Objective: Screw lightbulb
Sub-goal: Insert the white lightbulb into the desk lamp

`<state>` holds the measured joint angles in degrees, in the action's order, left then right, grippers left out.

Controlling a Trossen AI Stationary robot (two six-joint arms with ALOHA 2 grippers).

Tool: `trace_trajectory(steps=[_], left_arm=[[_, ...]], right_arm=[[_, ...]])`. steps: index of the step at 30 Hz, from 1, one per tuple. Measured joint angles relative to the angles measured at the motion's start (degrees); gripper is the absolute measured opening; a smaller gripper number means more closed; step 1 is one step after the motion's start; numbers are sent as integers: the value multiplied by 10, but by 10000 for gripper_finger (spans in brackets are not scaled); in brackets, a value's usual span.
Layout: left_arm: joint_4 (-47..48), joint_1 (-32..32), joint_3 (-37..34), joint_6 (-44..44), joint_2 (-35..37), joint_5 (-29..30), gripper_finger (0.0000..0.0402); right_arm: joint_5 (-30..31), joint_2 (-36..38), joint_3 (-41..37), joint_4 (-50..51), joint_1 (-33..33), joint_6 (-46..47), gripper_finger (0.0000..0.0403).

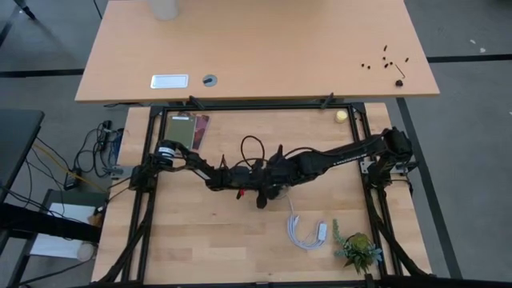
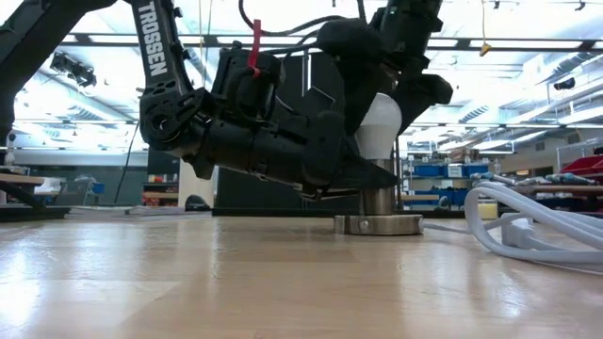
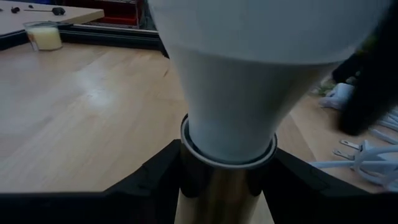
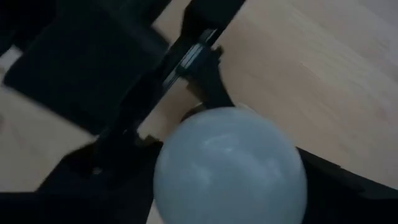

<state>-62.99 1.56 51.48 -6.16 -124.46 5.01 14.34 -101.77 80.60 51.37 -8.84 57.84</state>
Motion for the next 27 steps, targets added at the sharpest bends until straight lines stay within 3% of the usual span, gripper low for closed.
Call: trace_trajectory(steps=[8,12,20,27], left_arm=[[-3,-1,0,-1,0,0,193],[-2,-1,0,1,0,-1,193],[3,-1,0,14,0,-4,193],[11,0,1,38,1,-7,193]], right_arm=[[-96,10,0,-26,41,-153,390],[-127,27,0,-29,65,-192,393],[-125,86,1,-12,66,-303,385],[-42,123,0,80,33,-494,384]])
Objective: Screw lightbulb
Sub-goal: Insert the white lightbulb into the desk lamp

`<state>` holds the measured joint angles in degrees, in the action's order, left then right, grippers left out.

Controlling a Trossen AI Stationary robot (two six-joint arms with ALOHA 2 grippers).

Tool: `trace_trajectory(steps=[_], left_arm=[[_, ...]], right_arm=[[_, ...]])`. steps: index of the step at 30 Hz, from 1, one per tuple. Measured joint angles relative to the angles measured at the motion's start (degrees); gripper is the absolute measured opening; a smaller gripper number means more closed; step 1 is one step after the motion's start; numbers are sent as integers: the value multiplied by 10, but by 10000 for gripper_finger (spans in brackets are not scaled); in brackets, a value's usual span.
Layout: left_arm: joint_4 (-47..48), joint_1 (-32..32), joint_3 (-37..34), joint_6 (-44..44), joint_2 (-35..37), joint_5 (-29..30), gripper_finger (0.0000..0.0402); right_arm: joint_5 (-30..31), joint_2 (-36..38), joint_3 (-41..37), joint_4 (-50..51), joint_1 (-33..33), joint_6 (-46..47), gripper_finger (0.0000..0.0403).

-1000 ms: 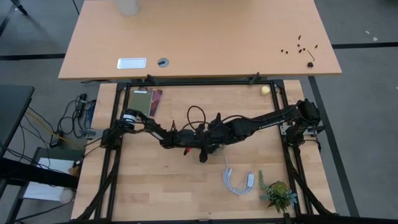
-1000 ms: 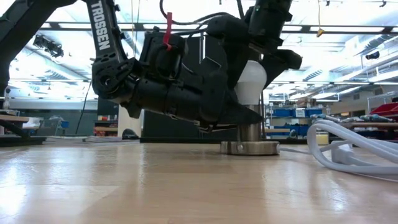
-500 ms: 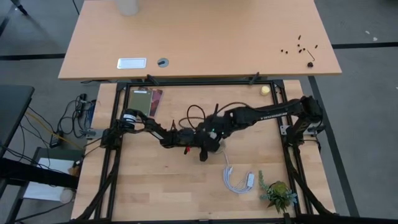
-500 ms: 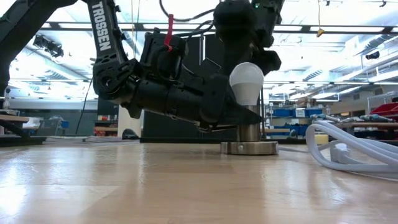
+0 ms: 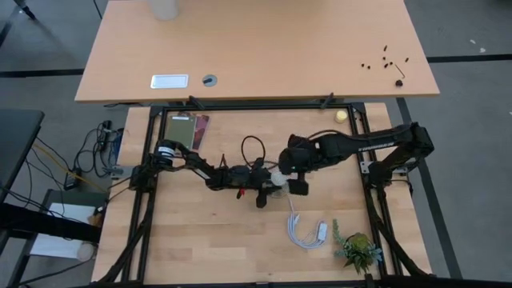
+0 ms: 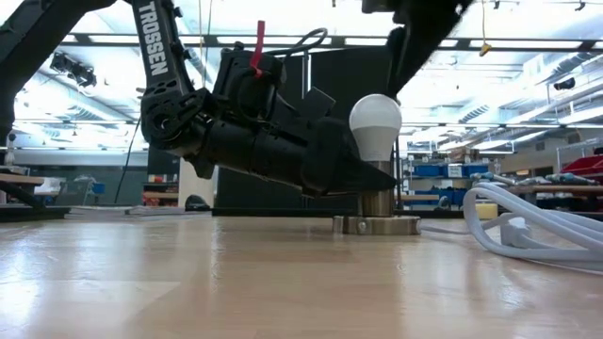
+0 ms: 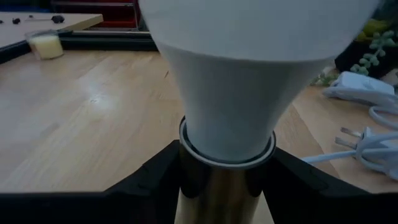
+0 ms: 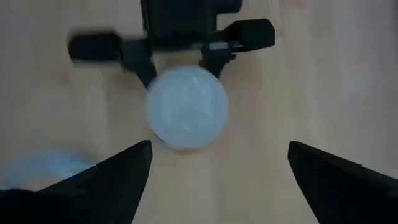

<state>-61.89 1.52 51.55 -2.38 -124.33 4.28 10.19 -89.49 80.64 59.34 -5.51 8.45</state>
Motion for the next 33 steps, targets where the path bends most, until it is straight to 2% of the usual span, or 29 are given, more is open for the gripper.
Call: trace_trajectory(steps=[7,10,15,24,29,33], left_arm=[[6,-1,0,48,0,-47,193],[14,-1,1,52,1,-70,193],[22,-1,1,53,1,-111,193],[27,-1,1,53,1,-116,193],[23,-1,0,53,0,-116,193],[20,-1,0,52,0,-115,193]], right_arm=[[-6,-17,-1,-34,-11,-380,382],[-13,-31,-1,-39,-10,-478,377],[-55,-58,-1,-40,-6,-544,374],[-87,-109,-2,-56,-9,-647,374],[-133,-119,-2,-81,-9,-650,374],[-141,-125,-2,-100,-11,-652,371]])
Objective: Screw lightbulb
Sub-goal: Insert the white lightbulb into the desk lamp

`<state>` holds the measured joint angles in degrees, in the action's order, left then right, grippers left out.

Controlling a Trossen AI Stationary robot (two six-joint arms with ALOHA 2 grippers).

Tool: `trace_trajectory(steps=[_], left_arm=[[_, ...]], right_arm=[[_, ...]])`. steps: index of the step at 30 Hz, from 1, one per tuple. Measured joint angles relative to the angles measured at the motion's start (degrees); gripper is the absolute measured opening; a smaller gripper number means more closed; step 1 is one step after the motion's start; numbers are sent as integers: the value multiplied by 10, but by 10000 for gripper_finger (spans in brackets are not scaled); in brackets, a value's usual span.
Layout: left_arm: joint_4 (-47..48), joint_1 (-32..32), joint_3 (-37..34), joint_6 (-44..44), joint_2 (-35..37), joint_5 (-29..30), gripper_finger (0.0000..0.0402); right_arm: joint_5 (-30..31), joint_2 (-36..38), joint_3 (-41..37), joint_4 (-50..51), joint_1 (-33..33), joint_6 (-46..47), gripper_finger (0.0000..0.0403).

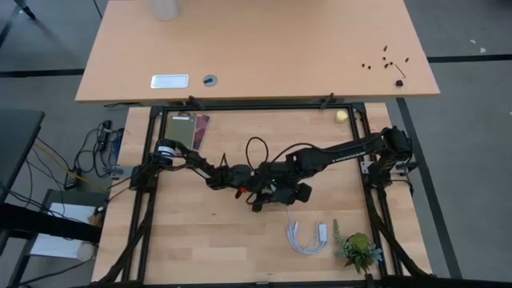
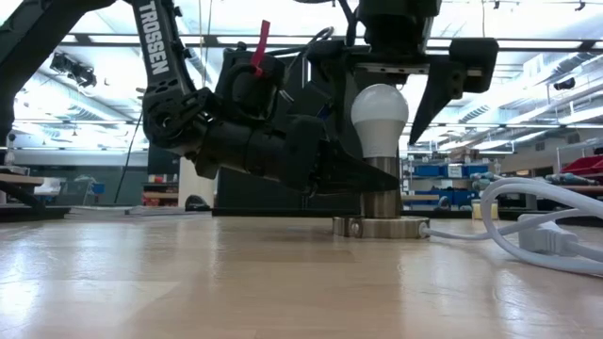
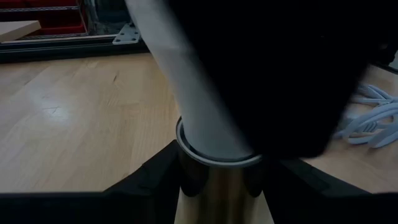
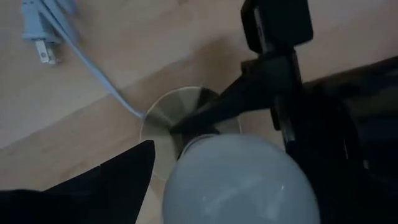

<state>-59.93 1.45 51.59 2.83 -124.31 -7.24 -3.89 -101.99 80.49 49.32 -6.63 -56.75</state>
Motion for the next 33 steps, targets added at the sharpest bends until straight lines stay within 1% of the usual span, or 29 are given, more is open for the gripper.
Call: trace_trajectory(steps=[2,4,11,12,14,18,22,27,33], left_arm=[[-1,0,0,-2,0,1,193],[-2,0,0,-3,0,1,193],[-4,0,0,-4,0,4,193],[-4,0,-1,-4,0,4,193],[-4,0,0,-4,0,4,193],[-2,0,0,-7,-1,8,193],[-2,2,0,-10,-1,36,193],[-1,5,0,-28,-1,67,193],[-1,10,-1,-32,-1,105,193]], right_arm=[[-3,0,0,-6,0,0,363],[-4,0,0,-4,0,0,346],[-3,-1,0,-7,0,6,270],[-3,-1,0,-7,0,13,262],[-3,-1,0,-7,0,37,259],[1,-1,1,-7,1,131,265],[11,-1,1,-8,1,231,280],[46,-1,1,-5,1,352,274],[73,-1,1,-5,0,523,275]])
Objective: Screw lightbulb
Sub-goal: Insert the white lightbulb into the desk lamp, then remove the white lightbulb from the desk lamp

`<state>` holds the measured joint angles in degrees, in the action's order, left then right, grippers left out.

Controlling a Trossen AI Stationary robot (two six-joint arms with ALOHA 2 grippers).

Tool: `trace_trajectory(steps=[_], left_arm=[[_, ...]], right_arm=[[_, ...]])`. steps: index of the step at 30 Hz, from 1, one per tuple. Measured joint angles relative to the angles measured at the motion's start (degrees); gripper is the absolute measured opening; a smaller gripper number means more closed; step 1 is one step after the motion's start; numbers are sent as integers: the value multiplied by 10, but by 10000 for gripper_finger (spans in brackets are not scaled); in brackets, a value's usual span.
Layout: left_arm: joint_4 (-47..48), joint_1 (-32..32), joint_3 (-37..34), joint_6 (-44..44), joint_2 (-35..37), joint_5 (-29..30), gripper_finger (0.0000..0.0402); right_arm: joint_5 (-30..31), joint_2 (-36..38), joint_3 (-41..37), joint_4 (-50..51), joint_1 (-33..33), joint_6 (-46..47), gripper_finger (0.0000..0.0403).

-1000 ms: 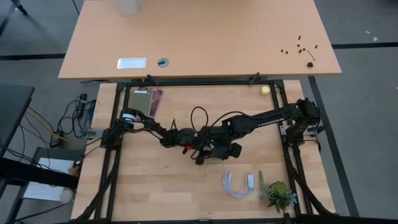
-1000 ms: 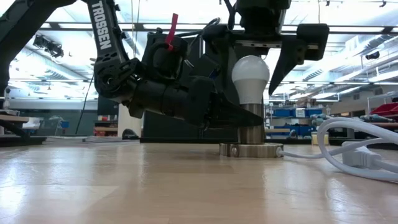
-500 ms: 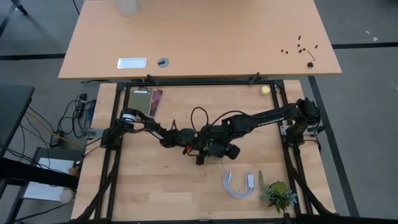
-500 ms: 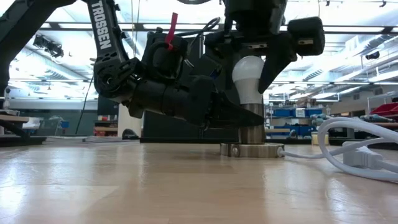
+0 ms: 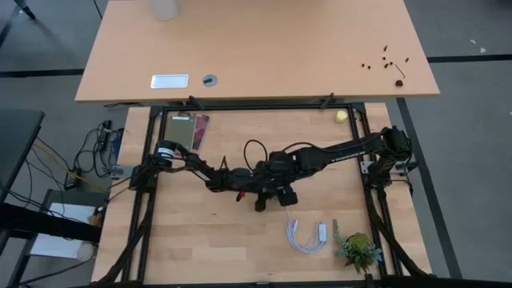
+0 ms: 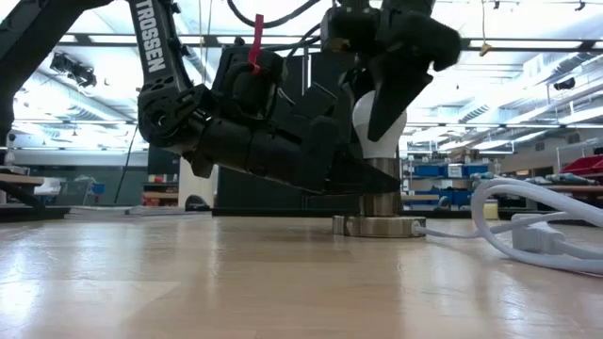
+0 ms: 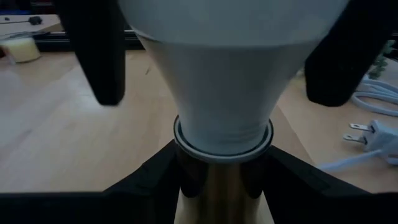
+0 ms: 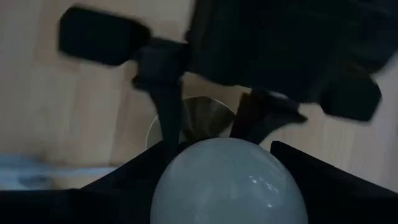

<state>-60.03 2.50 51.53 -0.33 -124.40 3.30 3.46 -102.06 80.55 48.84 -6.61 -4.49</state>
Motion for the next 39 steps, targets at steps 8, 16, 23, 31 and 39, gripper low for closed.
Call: trace_trajectory(steps=[8,16,23,31,39], left_arm=[[-6,3,0,-4,0,24,193],[-13,8,-1,-5,-1,67,193],[-15,14,-1,3,-1,93,193],[-15,12,-1,33,-2,95,195],[-10,12,-1,34,-1,90,217]], right_arm=[[25,0,0,2,0,192,275],[30,0,0,3,13,383,275],[10,0,0,-1,31,496,276],[-5,0,-1,-23,33,310,313],[5,12,38,5,41,214,363]])
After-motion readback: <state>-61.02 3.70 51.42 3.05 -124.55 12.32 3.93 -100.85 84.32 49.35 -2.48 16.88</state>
